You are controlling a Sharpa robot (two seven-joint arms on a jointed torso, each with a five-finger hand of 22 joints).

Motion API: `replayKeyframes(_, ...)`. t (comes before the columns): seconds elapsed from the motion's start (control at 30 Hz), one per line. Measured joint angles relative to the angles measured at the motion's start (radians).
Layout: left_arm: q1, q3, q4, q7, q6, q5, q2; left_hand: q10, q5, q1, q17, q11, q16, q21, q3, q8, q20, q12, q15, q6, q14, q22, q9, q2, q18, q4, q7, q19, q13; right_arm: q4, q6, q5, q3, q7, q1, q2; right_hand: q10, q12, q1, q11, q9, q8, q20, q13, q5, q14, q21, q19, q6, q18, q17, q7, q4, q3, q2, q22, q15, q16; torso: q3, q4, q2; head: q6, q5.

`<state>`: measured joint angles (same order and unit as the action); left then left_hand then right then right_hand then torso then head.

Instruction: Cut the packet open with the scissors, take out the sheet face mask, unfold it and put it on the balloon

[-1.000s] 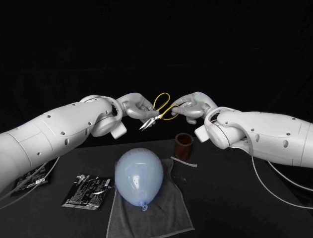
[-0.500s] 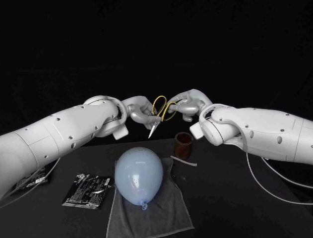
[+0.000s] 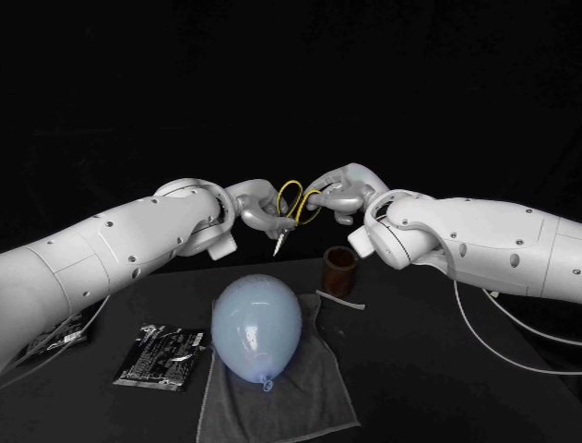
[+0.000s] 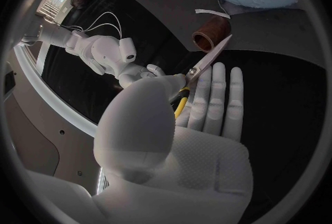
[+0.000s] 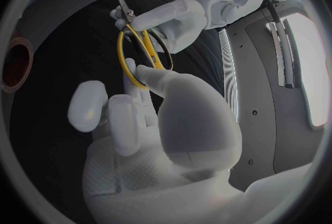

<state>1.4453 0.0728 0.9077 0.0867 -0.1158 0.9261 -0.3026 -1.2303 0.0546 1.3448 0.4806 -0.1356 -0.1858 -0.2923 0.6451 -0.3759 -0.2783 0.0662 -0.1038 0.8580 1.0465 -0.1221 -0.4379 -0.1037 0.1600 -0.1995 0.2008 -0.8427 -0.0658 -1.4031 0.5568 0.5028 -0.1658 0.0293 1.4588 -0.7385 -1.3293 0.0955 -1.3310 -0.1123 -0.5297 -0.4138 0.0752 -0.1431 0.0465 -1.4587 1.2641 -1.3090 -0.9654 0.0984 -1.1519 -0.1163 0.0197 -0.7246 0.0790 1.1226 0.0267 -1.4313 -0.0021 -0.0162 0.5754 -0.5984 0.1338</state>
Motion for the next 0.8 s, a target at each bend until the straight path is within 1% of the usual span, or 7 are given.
replayKeyframes(0.07,0.0,0.0,-0.002,-0.004,0.009,-0.007,-0.001,0.044,-0.003,-0.036,-0.009,-0.017,0.019,0.014,-0.045,0.027,-0.007,-0.003,-0.014,-0.031,-0.03,0.009,0.015,-0.055,-0.006,-0.02,0.009,0.017,0.002,0.0,0.0,0.009,0.001,-0.001,0.002,-0.001,-0.002,0.0,0.0,0.002,0.0,0.0,0.0,0.0,0.0,0.0,0.0,0.0,0.0,0.0,0.0,0.0,0.0,0.0,0.0,0.0,0.0,0.0,0.0,-0.0001,0.0,-0.001,0.002)
replayKeyframes(0.23,-0.001,0.001,-0.003,-0.017,0.033,-0.024,-0.003,0.155,-0.005,-0.085,-0.037,-0.05,0.072,0.06,-0.164,0.095,-0.012,-0.003,-0.048,-0.119,-0.11,0.034,0.044,-0.134,-0.006,-0.061,-0.001,0.08,0.002,-0.003,0.002,0.036,0.002,-0.003,0.006,-0.01,-0.004,0.0,0.004,0.004,-0.002,0.0,0.0,-0.003,0.0,0.0,0.0,0.0,0.0,0.0,0.0,0.0,0.003,-0.003,0.004,0.004,0.0,0.0,0.0003,-0.0001,0.0,-0.004,0.005)
replayKeyframes(0.3,-0.001,0.001,-0.003,-0.023,0.042,-0.03,-0.003,0.2,-0.005,-0.074,-0.054,-0.064,0.092,0.076,-0.276,0.121,-0.011,-0.003,-0.064,-0.157,-0.136,0.044,0.055,-0.134,-0.006,-0.081,-0.008,0.092,0.002,-0.005,0.003,0.048,0.001,-0.005,0.01,-0.015,-0.004,0.0,0.005,0.004,-0.002,-0.003,0.0,-0.003,0.0,0.0,0.0,0.0,0.0,0.0,-0.001,0.0,0.006,-0.006,0.005,0.005,0.0,0.0,0.0004,-0.0002,0.0,-0.004,0.006)
replayKeyframes(0.37,-0.001,0.001,-0.003,-0.028,0.048,-0.034,-0.004,0.257,-0.005,-0.002,-0.08,-0.081,0.113,0.096,-0.543,0.146,-0.014,0.003,-0.076,-0.196,-0.167,0.052,0.066,-0.065,-0.022,-0.093,-0.015,0.109,0.001,-0.007,0.003,0.059,0.002,-0.005,0.013,-0.019,-0.006,0.0,0.006,0.004,-0.004,-0.004,-0.002,-0.003,0.0,0.0,0.002,-0.002,0.002,0.0,-0.002,0.001,0.006,-0.006,0.007,0.008,0.0,-0.001,0.0004,-0.0002,0.0,-0.005,0.007)
replayKeyframes(0.43,-0.001,0.001,-0.005,-0.035,0.055,-0.038,-0.005,0.277,-0.005,0.027,-0.094,-0.087,0.116,0.104,-0.649,0.157,-0.013,0.003,-0.084,-0.216,-0.177,0.054,0.075,-0.036,-0.022,-0.095,-0.02,0.116,0.001,-0.007,0.004,0.073,0.002,-0.006,0.016,-0.025,-0.007,0.0,0.007,0.004,-0.006,-0.004,-0.004,-0.003,0.0,0.0,0.004,-0.004,0.002,-0.001,-0.004,0.001,0.006,-0.006,0.006,0.01,0.0,-0.004,0.0004,-0.0006,0.0,-0.005,0.008)
replayKeyframes(0.53,-0.001,0.001,-0.01,-0.046,0.061,-0.042,-0.008,0.297,-0.005,0.045,-0.109,-0.095,0.116,0.115,-0.708,0.164,-0.011,0.003,-0.09,-0.228,-0.197,0.055,0.084,-0.044,-0.037,-0.098,-0.022,0.132,0.001,0.0,0.005,0.091,0.002,-0.009,0.019,-0.031,-0.008,0.0,0.01,0.003,-0.006,-0.004,-0.004,-0.004,0.0,0.0,0.004,-0.004,0.003,-0.007,-0.007,0.001,0.006,-0.006,0.003,0.012,0.0,-0.004,0.0006,-0.0008,0.0,-0.005,0.009)
replayKeyframes(0.8,-0.001,0.001,-0.015,-0.066,0.063,-0.055,-0.024,0.303,-0.005,0.052,-0.119,-0.095,0.116,0.12,-0.731,0.164,-0.015,0.003,-0.091,-0.23,-0.205,0.055,0.084,-0.051,-0.037,-0.097,-0.025,0.135,0.001,0.013,0.006,0.137,0.002,-0.023,0.022,-0.038,-0.008,0.0,0.01,0.003,-0.006,-0.004,-0.004,-0.006,0.0,0.0,0.009,-0.004,0.003,-0.007,-0.009,0.0,0.009,-0.009,0.002,0.017,0.0,-0.004,0.0007,-0.0008,0.0,-0.007,0.013)
